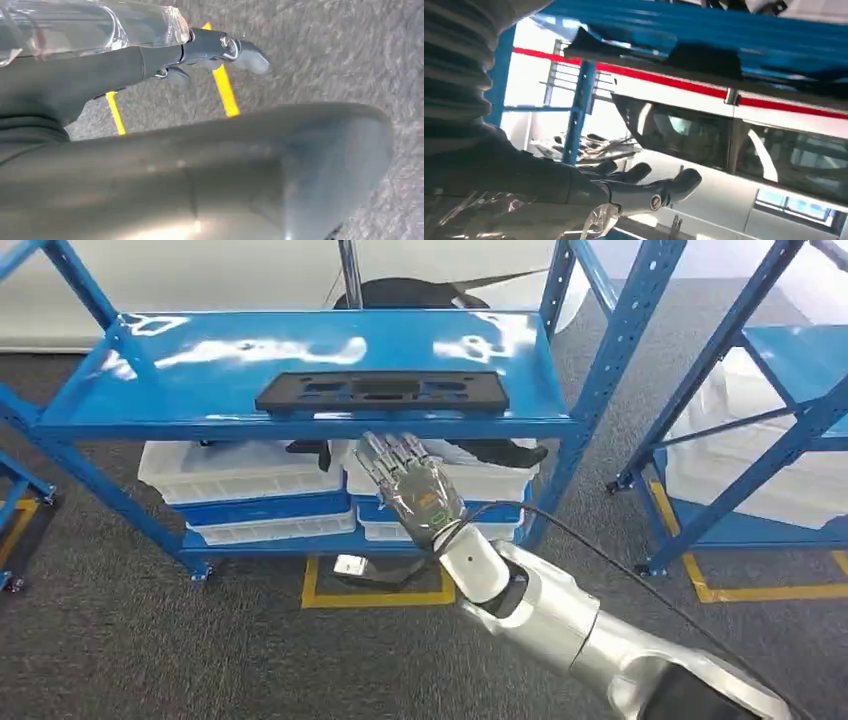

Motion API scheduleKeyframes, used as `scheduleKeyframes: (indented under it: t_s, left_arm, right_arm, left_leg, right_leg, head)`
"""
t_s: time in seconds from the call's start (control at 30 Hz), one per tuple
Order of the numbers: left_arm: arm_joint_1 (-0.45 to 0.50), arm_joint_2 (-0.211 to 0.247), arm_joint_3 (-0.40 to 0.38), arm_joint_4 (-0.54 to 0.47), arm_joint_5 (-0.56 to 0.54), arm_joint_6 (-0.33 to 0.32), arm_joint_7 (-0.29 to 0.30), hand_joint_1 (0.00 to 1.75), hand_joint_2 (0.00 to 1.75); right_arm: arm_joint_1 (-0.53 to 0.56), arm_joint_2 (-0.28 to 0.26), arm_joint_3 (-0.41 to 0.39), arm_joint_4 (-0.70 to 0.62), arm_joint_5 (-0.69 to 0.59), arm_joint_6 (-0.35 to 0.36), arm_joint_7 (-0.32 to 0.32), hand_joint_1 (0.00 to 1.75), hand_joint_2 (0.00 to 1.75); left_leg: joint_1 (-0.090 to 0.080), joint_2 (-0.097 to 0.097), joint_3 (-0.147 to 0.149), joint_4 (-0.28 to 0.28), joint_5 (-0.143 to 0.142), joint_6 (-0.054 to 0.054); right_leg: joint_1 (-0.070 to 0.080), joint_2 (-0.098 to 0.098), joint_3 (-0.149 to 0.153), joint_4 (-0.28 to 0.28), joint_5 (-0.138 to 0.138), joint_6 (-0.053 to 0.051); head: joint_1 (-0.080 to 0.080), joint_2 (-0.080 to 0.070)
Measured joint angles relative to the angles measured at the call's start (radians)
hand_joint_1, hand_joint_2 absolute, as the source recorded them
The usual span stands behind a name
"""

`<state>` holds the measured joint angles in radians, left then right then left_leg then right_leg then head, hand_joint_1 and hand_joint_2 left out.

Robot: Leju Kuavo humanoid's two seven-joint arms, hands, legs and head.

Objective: Take the parts from the cabinet and place them on the table.

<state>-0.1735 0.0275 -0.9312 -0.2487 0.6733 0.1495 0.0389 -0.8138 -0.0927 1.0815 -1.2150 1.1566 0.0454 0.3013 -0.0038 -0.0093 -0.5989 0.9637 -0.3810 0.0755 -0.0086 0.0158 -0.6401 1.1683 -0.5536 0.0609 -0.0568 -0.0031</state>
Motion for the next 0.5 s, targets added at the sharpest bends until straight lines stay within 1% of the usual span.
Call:
scheduleKeyframes:
  t_s: [0.03, 0.07, 0.1, 0.13, 0.17, 0.2, 0.23, 0.27, 0.33, 0.37, 0.4, 0.43, 0.47, 0.5]
  left_arm:
    - [0.001, 0.0, 0.0, 0.0, 0.0, 0.0, 0.0, 0.0, 0.0]
    - [0.001, 0.0, 0.0, 0.0, 0.0, 0.0, 0.0, 0.0, 0.0]
    - [0.002, 0.0, 0.0, 0.0, 0.0, -0.001, 0.0, 0.0, 0.0]
    - [0.003, 0.0, 0.0, 0.0, 0.0, -0.002, 0.0, 0.0, 0.0]
    - [0.003, 0.0, 0.0, 0.0, 0.0, -0.002, 0.0, 0.0, 0.0]
    - [0.002, -0.001, 0.0, 0.0, 0.0, -0.002, 0.0, 0.0, 0.0]
    - [0.002, -0.003, 0.0, 0.0, 0.0, -0.002, 0.0, 0.0, 0.0]
    - [0.001, -0.005, 0.0, 0.0, 0.0, -0.001, 0.0, 0.0, 0.0]
    - [0.002, -0.006, 0.0, 0.0, 0.0, -0.002, 0.0, 0.0, 0.0]
    - [0.002, -0.007, 0.0, 0.0, 0.0, -0.003, 0.0, 0.0, 0.0]
    - [0.001, -0.006, 0.0, 0.0, 0.0, -0.002, 0.0, 0.0, 0.0]
    - [0.001, -0.006, 0.0, 0.0, 0.0, -0.002, 0.0, 0.0, 0.0]
    - [0.001, -0.008, 0.0, 0.0, 0.0, -0.002, 0.0, 0.0, 0.0]
    - [0.001, -0.007, 0.0, 0.0, 0.0, -0.002, 0.0, 0.0, 0.0]
  right_arm:
    - [0.002, 0.002, 0.005, 0.0, 0.0, 0.002, -0.005, 0.0, 1.75]
    - [0.005, 0.004, 0.01, 0.0, 0.0, 0.005, -0.01, 0.0, 1.75]
    - [0.008, 0.007, 0.014, 0.0, -0.001, 0.008, -0.014, 0.0, 1.75]
    - [0.008, 0.013, 0.018, 0.0, -0.005, 0.01, -0.021, 0.0, 1.75]
    - [0.007, 0.019, 0.023, 0.0, -0.006, 0.01, -0.026, 0.0, 1.75]
    - [0.007, 0.025, 0.027, 0.0, -0.009, 0.01, -0.032, 0.0, 1.75]
    - [0.007, 0.031, 0.03, 0.0, -0.013, 0.01, -0.036, 0.0, 1.75]
    - [0.005, 0.039, 0.034, 0.0, -0.015, 0.01, -0.039, 0.0, 1.75]
    - [0.004, 0.048, 0.042, 0.0, -0.015, 0.01, -0.042, 0.0, 1.75]
    - [0.003, 0.05, 0.044, 0.0, -0.016, 0.01, -0.043, 0.0, 1.75]
    - [0.001, 0.056, 0.046, 0.0, -0.018, 0.01, -0.045, 0.0, 1.75]
    - [0.0, 0.063, 0.049, 0.0, -0.021, 0.01, -0.047, 0.0, 1.75]
    - [-0.004, 0.07, 0.053, 0.0, -0.026, 0.01, -0.048, 0.0, 1.75]
    - [-0.006, 0.077, 0.055, 0.0, -0.029, 0.01, -0.05, 0.0, 1.75]
  left_leg:
    - [-0.001, 0.001, 0.004, 0.0, -0.004, 0.001]
    - [-0.002, 0.001, 0.007, 0.0, -0.009, 0.002]
    - [-0.003, 0.001, 0.012, 0.001, -0.013, 0.001]
    - [-0.004, 0.001, 0.018, 0.001, -0.018, 0.0]
    - [-0.006, 0.001, 0.026, 0.001, -0.023, -0.001]
    - [-0.006, 0.001, 0.035, 0.0, -0.029, -0.003]
    - [-0.006, 0.001, 0.04, 0.0, -0.035, -0.005]
    - [-0.014, 0.0, 0.04, 0.003, -0.04, -0.012]
    - [-0.008, 0.002, 0.041, 0.001, -0.043, -0.02]
    - [-0.006, 0.003, 0.043, -0.003, -0.044, -0.025]
    - [-0.014, 0.004, 0.046, -0.002, -0.05, -0.031]
    - [-0.009, 0.003, 0.038, 0.015, -0.063, -0.037]
    - [-0.003, 0.003, 0.014, 0.067, -0.091, -0.046]
    - [0.004, 0.003, -0.026, 0.144, -0.123, -0.054]
  right_leg:
    - [0.0, 0.0, -0.043, 0.071, -0.023, 0.002]
    - [0.0, 0.0, -0.082, 0.127, -0.032, 0.003]
    - [0.0, 0.0, -0.097, 0.131, -0.015, 0.002]
    - [0.001, 0.0, -0.086, 0.086, 0.026, -0.001]
    - [0.002, -0.001, -0.056, 0.008, 0.077, -0.007]
    - [0.007, -0.003, -0.013, -0.091, 0.134, -0.016]
    - [0.013, -0.012, 0.018, -0.169, 0.163, -0.028]
    - [0.016, -0.016, 0.035, -0.193, 0.149, -0.034]
    - [0.019, -0.012, 0.034, -0.192, 0.146, -0.039]
    - [0.02, -0.01, 0.035, -0.193, 0.145, -0.046]
    - [0.01, -0.011, 0.045, -0.208, 0.149, -0.051]
    - [0.006, -0.011, 0.053, -0.216, 0.15, -0.053]
    - [0.003, -0.011, 0.056, -0.217, 0.148, -0.058]
    - [0.002, -0.01, 0.058, -0.217, 0.146, -0.06]
  head:
    - [0.0, 0.0]
    - [0.0, 0.0]
    - [0.0, 0.0]
    - [0.0, 0.0]
    - [0.0, 0.0]
    - [0.0, 0.0]
    - [0.001, 0.0]
    - [0.0, 0.0]
    - [0.001, 0.0]
    - [0.001, 0.0]
    - [0.001, 0.0]
    - [0.001, 0.0]
    - [-0.002, 0.0]
    - [-0.003, 0.0]
